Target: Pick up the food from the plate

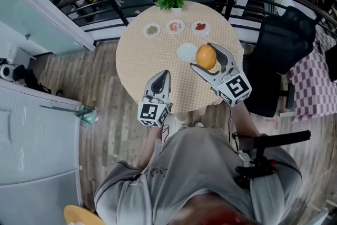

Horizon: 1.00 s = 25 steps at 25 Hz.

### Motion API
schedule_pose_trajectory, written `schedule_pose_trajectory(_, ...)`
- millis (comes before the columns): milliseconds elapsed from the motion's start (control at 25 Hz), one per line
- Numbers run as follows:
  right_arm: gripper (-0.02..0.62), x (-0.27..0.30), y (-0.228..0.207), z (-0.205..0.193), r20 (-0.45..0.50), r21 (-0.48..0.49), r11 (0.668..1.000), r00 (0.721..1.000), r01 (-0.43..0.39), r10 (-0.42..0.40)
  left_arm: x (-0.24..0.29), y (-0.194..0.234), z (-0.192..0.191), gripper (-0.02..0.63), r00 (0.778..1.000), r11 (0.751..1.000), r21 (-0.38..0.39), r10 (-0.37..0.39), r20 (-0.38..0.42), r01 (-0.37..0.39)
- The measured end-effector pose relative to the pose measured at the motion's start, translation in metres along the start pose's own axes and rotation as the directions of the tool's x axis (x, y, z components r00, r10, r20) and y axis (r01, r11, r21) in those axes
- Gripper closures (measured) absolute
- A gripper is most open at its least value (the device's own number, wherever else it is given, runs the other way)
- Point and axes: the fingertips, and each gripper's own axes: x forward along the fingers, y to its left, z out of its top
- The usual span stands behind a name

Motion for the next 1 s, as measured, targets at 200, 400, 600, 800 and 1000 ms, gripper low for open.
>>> schedule_pose_trajectory(200, 0.219, 0.002, 0.001, -0.011, -0.022, 0.036, 0.999, 1.000, -0.001, 0.002, -0.002, -0.001, 0.010, 0.595, 1.000, 1.000, 0.020, -0.012, 0.026, 0.011)
schedule_pose_trajectory(400, 0.219, 0.003, 0.010, -0.008, -0.017, 0.021, 1.000, 1.000, -0.012, 0.013, -0.011, 0.002, 0.018, 0.595, 0.999, 1.000, 0.015, 0.007, 0.041, -0.008)
schedule_pose_trajectory(600, 0.219, 0.003, 0.008, -0.011, -0.028, 0.020, 1.000, 1.000, 0.009, -0.008, -0.015, 0.006, 0.021, 0.595, 0.999, 1.000, 0.016, 0.018, 0.044, -0.019)
schedule_pose_trajectory(800, 0.219, 0.003, 0.009, -0.014, -0.044, 0.036, 0.999, 0.999, 0.031, -0.029, -0.022, 0.008, 0.023, 0.595, 0.998, 0.999, 0.019, 0.033, 0.047, -0.034)
schedule_pose_trajectory(1000, 0.219, 0.004, 0.009, -0.020, -0.053, 0.073, 0.996, 0.998, 0.041, -0.037, -0.028, 0.012, 0.019, 0.595, 0.998, 0.998, 0.009, 0.054, 0.046, -0.054)
